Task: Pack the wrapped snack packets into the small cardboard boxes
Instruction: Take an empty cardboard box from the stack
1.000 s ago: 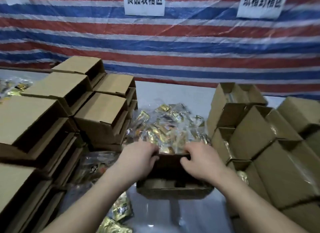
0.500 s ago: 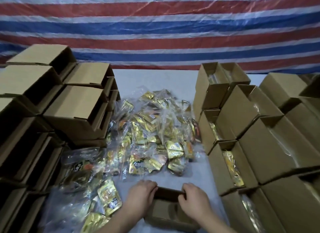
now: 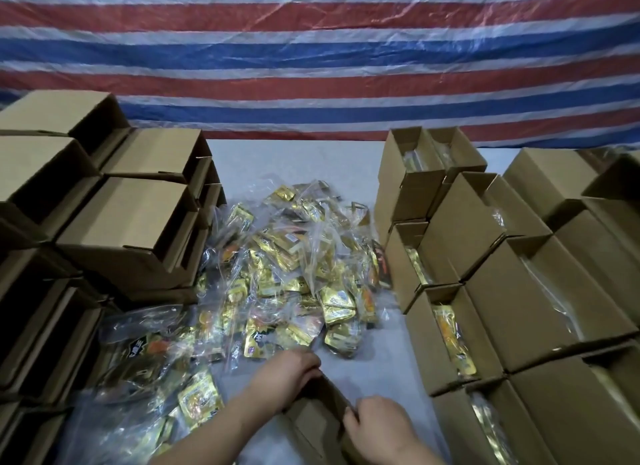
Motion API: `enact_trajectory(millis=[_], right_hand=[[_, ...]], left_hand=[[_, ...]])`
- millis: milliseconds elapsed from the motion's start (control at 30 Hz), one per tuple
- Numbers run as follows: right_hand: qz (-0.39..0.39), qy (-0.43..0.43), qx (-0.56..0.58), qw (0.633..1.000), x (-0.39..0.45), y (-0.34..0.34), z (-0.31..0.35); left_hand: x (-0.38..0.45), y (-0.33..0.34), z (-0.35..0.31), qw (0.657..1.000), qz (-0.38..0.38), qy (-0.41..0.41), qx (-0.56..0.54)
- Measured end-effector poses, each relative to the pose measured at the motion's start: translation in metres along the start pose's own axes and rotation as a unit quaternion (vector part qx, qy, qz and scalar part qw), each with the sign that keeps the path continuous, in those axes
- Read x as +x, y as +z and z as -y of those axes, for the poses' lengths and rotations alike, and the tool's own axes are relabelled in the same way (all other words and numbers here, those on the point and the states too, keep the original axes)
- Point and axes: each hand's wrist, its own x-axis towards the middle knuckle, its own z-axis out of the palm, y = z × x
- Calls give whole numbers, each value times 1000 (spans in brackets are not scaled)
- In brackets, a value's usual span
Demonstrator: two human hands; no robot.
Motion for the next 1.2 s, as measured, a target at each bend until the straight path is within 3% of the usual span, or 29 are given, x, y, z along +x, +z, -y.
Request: enact_trajectory(millis=[133, 333, 533, 700, 867, 1067, 1200], right_hand=[[-3, 24, 18, 1000, -5, 2, 4], [49, 47, 93, 993, 11, -29, -6], [-14, 100, 235, 967, 123, -80, -30], [57, 165, 293, 940, 196, -93, -37], [64, 201, 355, 911, 219, -83, -34], [30, 179, 364, 913, 214, -79, -48], [-70, 152, 284, 944, 198, -85, -52]], left_hand=[[21, -6, -5, 999, -11, 14, -49], [11, -9, 10, 1000, -1, -14, -22], [-21, -10, 22, 999, -9, -29, -15], [-34, -10, 23, 997, -1, -76, -19], [-37, -10, 23, 994, 26, -106, -9], [6, -22, 5, 983, -56, -121, -128], [82, -34, -29, 929, -66, -180, -317]])
